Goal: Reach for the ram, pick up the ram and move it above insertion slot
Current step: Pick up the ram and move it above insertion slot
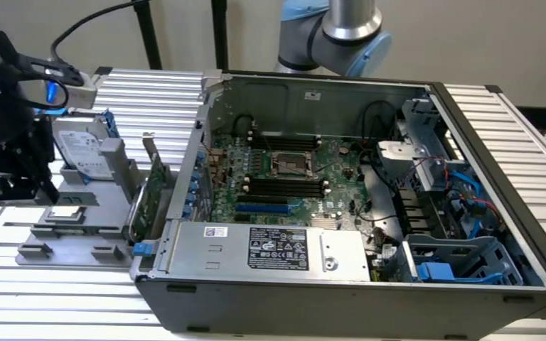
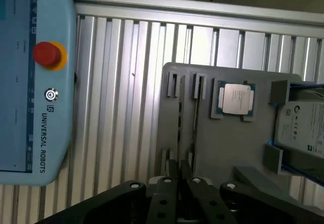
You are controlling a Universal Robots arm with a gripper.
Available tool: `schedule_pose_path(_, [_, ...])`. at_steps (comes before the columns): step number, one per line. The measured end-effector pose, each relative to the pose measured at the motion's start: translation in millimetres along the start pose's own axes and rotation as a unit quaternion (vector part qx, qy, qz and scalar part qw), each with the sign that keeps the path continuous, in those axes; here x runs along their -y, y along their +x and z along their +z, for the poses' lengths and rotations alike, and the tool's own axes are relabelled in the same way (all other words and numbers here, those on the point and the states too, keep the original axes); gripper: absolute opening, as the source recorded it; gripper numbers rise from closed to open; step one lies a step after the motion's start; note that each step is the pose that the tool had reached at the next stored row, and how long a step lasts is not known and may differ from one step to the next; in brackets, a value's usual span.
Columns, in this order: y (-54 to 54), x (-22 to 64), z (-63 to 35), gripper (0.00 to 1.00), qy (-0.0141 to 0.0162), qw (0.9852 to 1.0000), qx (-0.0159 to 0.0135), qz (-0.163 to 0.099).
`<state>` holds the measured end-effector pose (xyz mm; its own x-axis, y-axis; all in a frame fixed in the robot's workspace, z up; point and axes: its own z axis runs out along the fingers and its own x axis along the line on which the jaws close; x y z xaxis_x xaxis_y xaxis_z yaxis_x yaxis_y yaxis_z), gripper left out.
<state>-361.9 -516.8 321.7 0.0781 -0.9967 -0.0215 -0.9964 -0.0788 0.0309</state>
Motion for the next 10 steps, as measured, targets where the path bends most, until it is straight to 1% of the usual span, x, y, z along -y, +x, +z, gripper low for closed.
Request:
schedule_pose_path(3, [0.5,10.6,-13.8,0.14,0.0000,1.0000,0.0006,0.000])
schedule_pose_path(10, [2.4,41.6,-47.0,0.14,-0.0012,1.0000,0.0007,0.000])
